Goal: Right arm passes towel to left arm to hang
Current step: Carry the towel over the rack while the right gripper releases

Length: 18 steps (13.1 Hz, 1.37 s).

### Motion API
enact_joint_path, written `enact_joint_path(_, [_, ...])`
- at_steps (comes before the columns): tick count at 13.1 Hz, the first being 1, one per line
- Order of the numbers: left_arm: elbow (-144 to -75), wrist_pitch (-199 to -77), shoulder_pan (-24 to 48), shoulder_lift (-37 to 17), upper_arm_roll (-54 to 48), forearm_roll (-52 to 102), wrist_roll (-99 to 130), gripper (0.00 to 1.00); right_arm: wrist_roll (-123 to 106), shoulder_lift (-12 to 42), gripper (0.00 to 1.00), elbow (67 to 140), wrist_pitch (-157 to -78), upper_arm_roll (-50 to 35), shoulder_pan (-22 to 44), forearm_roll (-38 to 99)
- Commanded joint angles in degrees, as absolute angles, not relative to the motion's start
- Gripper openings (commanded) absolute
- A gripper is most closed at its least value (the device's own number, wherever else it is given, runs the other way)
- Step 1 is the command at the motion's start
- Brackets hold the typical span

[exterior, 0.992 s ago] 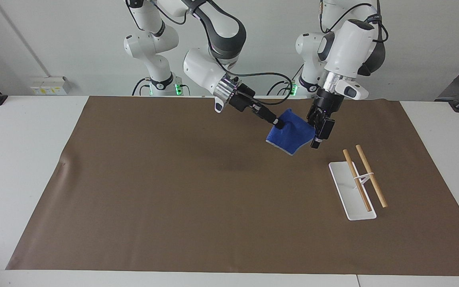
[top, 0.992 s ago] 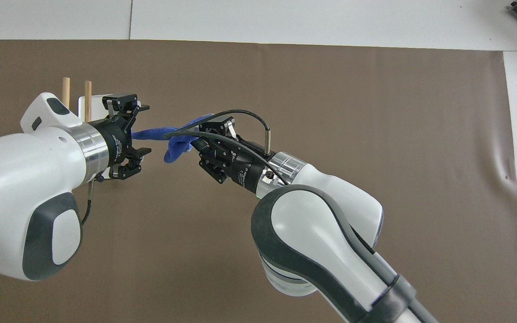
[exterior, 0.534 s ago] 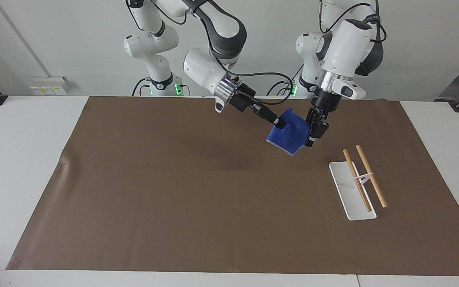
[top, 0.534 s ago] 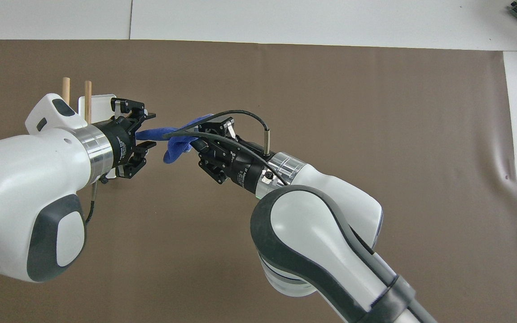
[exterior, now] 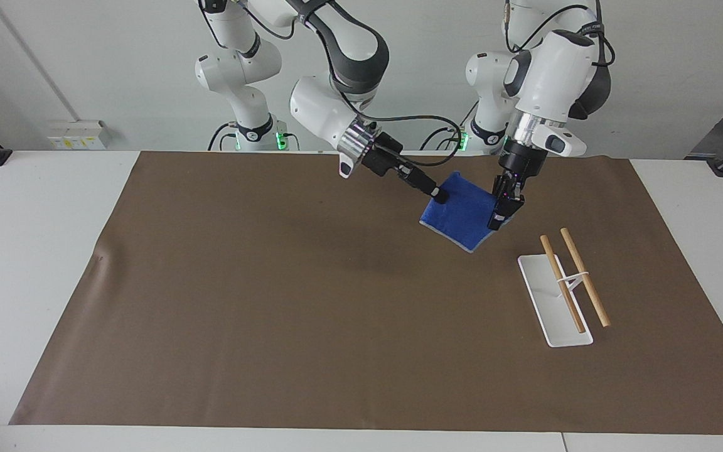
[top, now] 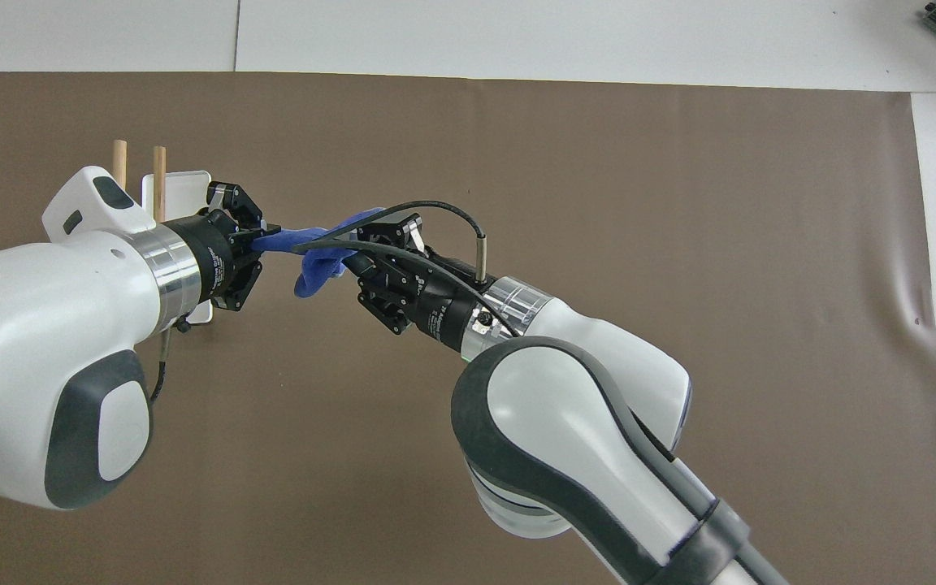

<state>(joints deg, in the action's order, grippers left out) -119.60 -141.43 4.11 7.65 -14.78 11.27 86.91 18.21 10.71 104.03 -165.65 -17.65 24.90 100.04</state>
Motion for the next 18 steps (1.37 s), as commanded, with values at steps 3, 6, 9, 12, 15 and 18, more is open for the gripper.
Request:
enact_joint_path(3, [-118.2, -141.9, 2.5, 6.8, -14.6, 12.4, 73.4, 0.0, 5.9, 11.5, 1.0, 104.3, -170.1, -17.8, 24.4, 99.9])
enact_joint_path(6, [-117.3, -141.9, 2.4, 6.2, -14.6, 11.6, 66.9, 0.0, -10.8, 11.7, 1.0, 107.2, -173.6, -17.7, 22.3, 98.8])
enact_joint_path(9, [-116.2, -142.1, 1.8, 5.6, -14.5, 11.6, 60.3, 0.0, -21.5, 11.3, 1.0, 110.6, -173.7, -17.6, 17.4, 91.3])
enact_joint_path(12, [-115.1, -143.0, 1.5, 4.7, -12.8, 11.6, 57.7, 0.0, -22.3, 12.4, 1.0, 111.9, -173.0, -17.6, 13.8, 76.5])
enact_joint_path(15, [-115.9, -143.1, 1.1, 4.3, -8.7, 9.8, 50.6, 0.0, -22.3, 12.9, 1.0, 112.3, -168.5, -17.5, 9.6, 61.0])
enact_joint_path(18, [-115.9, -144.0, 1.1, 1.3, -7.1, 9.7, 48.3, 0.0, -22.3, 12.8, 1.0, 112.2, -162.4, -17.1, 5.2, 47.1])
